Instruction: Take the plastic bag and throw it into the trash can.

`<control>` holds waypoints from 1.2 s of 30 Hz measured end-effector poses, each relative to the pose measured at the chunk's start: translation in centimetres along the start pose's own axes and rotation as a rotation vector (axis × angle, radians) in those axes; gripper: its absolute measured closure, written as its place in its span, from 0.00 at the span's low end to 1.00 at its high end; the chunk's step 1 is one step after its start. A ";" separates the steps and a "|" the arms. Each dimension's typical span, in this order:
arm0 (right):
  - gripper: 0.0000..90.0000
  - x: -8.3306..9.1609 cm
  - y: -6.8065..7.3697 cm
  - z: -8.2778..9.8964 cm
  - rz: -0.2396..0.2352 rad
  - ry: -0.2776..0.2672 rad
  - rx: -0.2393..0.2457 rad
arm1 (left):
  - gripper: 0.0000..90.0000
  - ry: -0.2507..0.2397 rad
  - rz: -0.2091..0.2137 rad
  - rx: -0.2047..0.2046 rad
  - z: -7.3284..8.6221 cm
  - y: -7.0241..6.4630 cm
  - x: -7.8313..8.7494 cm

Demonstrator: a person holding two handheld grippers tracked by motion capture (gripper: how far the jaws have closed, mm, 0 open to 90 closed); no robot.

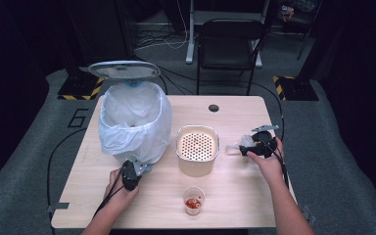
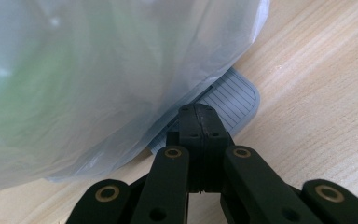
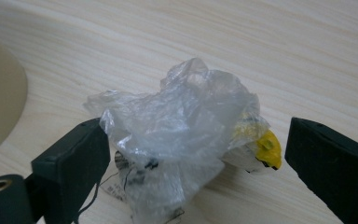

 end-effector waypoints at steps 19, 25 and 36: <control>0.58 -2.3 1.1 0.5 -0.054 0.056 0.068 | 1.00 0.003 0.007 0.011 0.0 0.0 0.0; 0.70 -2.2 1.4 0.3 -0.074 0.040 0.070 | 1.00 0.005 0.006 0.006 0.0 0.0 0.0; 0.77 -1.8 1.7 0.2 -0.106 0.039 0.079 | 1.00 0.001 -0.003 0.002 0.0 0.0 0.0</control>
Point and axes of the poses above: each handheld gripper's, and its own axes: x roughly backward along the jaws, z roughly out of its underside, y roughly to its left, the point moved 6 cm from there along -x, roughly forward along the jaws, and after that the axes turned 11 degrees about x, right-handed, at the moved point
